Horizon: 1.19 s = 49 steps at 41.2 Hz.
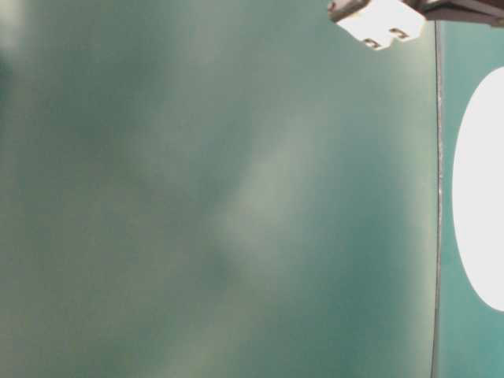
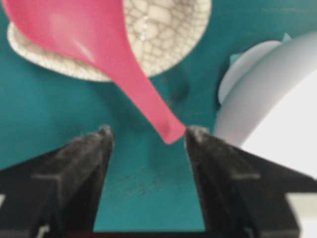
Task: Scoop the yellow hexagonal prism block from the bowl with a spoon using the right arm.
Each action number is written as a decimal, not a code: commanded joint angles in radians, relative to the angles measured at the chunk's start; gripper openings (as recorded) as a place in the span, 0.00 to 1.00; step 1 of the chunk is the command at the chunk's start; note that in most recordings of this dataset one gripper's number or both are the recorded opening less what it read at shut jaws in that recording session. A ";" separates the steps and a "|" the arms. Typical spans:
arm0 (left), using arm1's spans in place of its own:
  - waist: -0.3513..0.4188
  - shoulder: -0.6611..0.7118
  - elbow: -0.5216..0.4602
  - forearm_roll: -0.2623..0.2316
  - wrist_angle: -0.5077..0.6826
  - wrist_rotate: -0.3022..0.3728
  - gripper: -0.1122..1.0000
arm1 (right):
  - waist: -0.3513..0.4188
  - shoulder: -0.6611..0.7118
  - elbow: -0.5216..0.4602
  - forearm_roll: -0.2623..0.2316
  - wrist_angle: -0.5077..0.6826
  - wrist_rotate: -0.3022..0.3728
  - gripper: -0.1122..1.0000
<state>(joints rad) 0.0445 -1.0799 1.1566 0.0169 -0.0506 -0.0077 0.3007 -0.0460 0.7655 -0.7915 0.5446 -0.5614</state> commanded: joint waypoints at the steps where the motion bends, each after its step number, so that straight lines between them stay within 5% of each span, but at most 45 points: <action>1: 0.002 0.005 -0.032 0.002 -0.005 0.002 0.13 | -0.002 -0.002 -0.017 -0.012 -0.009 -0.003 0.65; 20: 0.002 0.006 -0.032 0.003 -0.005 0.006 0.13 | -0.003 0.043 -0.038 -0.032 -0.054 -0.112 0.65; 38: 0.002 0.008 -0.031 0.002 -0.005 0.009 0.13 | -0.008 0.055 -0.038 -0.032 -0.054 -0.124 0.64; 49: 0.002 0.009 -0.031 0.002 -0.005 0.011 0.13 | -0.017 0.055 -0.040 -0.026 -0.049 -0.124 0.50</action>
<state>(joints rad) 0.0445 -1.0799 1.1566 0.0153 -0.0522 0.0015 0.2869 0.0230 0.7455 -0.8191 0.4955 -0.6842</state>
